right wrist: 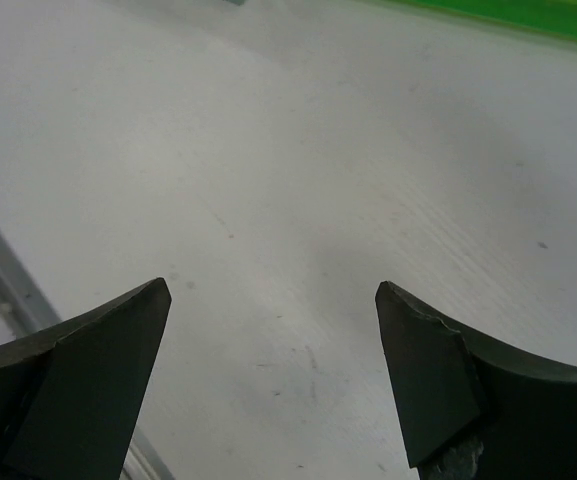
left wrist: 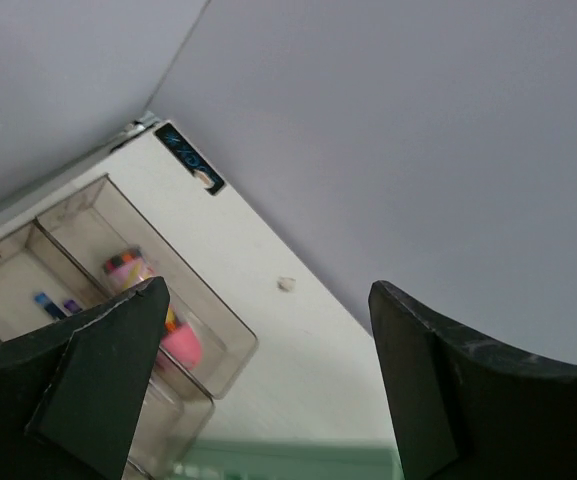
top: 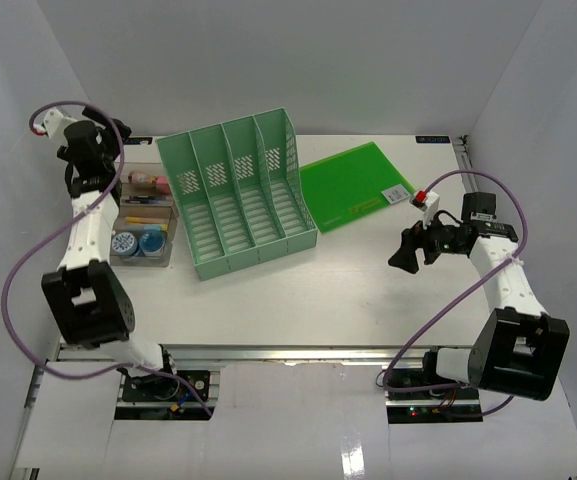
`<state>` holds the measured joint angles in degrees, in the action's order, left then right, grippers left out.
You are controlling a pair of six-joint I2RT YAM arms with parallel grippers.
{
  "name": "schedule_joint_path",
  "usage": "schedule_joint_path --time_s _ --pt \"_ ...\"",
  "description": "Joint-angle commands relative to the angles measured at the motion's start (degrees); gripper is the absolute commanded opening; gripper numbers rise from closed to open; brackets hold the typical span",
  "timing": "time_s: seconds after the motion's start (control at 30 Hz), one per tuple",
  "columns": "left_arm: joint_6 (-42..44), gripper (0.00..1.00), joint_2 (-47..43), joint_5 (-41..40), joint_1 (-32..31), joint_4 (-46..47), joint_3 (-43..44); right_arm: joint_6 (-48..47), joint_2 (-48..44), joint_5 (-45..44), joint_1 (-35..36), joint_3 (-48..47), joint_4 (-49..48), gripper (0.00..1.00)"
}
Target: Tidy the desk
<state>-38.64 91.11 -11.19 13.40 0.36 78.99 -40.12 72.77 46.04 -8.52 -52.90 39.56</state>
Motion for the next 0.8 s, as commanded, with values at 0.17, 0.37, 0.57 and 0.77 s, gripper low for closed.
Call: schedule_joint_path --time_s 0.17,0.37,0.57,0.77 --pt "-13.6 0.91 -25.8 31.7 -0.5 16.0 -27.0 26.8 5.5 -1.5 0.0 -4.1 -22.5 0.92" --pt "-16.4 0.91 -40.6 46.7 -2.5 18.4 -40.7 52.0 22.2 1.3 0.1 -11.2 -30.1 0.79" --pt "-16.1 0.92 -51.3 56.9 -4.0 16.5 -49.2 69.0 32.9 -8.4 2.2 -16.6 -37.0 0.75" --pt "-19.1 0.93 -58.7 59.7 -4.8 15.8 -56.3 79.3 39.8 -15.2 3.0 -18.4 -44.4 0.7"
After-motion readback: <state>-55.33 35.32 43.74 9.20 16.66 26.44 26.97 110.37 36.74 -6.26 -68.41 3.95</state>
